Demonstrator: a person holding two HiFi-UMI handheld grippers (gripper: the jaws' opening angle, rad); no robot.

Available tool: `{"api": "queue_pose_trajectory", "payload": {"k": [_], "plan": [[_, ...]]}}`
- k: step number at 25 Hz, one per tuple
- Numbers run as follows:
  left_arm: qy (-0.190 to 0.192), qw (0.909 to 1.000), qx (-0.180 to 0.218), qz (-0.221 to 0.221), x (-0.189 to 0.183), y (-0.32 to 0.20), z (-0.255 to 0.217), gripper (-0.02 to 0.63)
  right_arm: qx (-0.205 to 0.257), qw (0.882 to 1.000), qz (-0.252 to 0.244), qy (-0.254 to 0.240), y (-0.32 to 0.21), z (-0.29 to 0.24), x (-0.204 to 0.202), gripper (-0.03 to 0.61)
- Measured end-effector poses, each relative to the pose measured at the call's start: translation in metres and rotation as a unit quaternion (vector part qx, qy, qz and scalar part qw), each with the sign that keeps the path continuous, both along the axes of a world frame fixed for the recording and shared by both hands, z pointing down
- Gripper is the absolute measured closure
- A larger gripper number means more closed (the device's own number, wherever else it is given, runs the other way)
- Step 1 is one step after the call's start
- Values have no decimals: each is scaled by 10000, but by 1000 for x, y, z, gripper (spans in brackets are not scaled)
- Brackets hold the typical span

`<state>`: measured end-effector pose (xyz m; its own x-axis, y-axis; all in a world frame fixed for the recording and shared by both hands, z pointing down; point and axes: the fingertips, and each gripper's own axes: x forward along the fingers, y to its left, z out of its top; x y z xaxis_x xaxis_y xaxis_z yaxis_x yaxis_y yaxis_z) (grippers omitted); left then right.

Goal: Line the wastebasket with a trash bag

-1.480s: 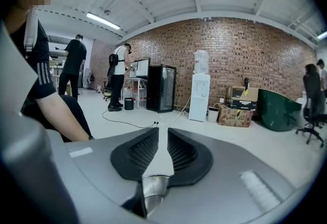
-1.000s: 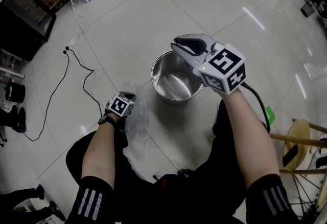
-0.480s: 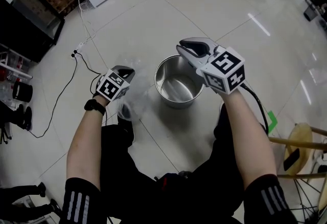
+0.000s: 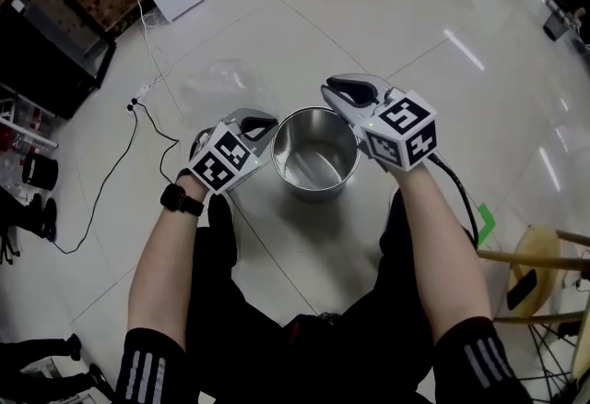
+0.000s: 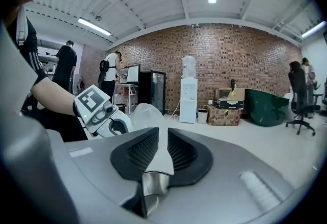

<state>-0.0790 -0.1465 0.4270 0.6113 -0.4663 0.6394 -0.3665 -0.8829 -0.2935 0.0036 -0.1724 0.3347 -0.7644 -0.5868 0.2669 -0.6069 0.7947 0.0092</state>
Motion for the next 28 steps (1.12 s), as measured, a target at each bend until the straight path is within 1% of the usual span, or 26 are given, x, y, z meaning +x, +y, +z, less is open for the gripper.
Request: {"api": "queue_pose_trajectory", "payload": {"k": [3, 5, 7, 9, 12, 14, 16, 17, 18, 19, 22, 23, 25, 28], "plan": [[-201, 9988, -26, 454, 31, 14, 15, 620, -42, 10000, -35, -18, 2, 0, 2, 517], [-219, 9975, -68, 670, 49, 19, 23, 620, -78, 9998, -186, 12, 4, 1, -1, 514], [-190, 9959, -112, 882, 68, 25, 29, 620, -193, 9993, -291, 148, 4, 10, -1, 491], [-161, 9939, -143, 1078, 83, 34, 33, 620, -439, 9982, -322, 255, 1, 26, 1, 457], [-199, 9909, -172, 1317, 96, 47, 39, 620, -974, 9943, -350, 265, -5, 51, 2, 423], [-228, 9892, -171, 1438, 102, 54, 42, 618, -1349, 9891, -395, 448, -5, 70, 1, 420], [-206, 9886, -182, 1484, 105, 56, 43, 617, -1593, 9828, -431, 827, -1, 90, 0, 441], [-185, 9884, -194, 1493, 105, 56, 42, 615, -1619, 9805, -416, 1029, -1, 98, -1, 489], [-163, 9883, -211, 1503, 104, 56, 41, 610, -1605, 9789, -391, 1199, -1, 104, -1, 552], [-140, 9881, -231, 1513, 102, 55, 39, 597, -1583, 9779, -373, 1312, -2, 108, -2, 572], [-31, 9887, -261, 1478, 94, 52, 33, 525, -1644, 9761, -357, 1375, -2, 114, 1, 572], [11, 9893, -249, 1435, 90, 51, 30, 511, -1697, 9748, -328, 1412, -3, 117, 4, 572], [54, 9909, -218, 1324, 78, 46, 24, 499, -1797, 9703, -250, 1600, -3, 126, 13, 572], [2, 9938, -241, 1089, 54, 39, 23, 489, -1976, 9603, -257, 1951, 3, 147, 25, 572]]}}
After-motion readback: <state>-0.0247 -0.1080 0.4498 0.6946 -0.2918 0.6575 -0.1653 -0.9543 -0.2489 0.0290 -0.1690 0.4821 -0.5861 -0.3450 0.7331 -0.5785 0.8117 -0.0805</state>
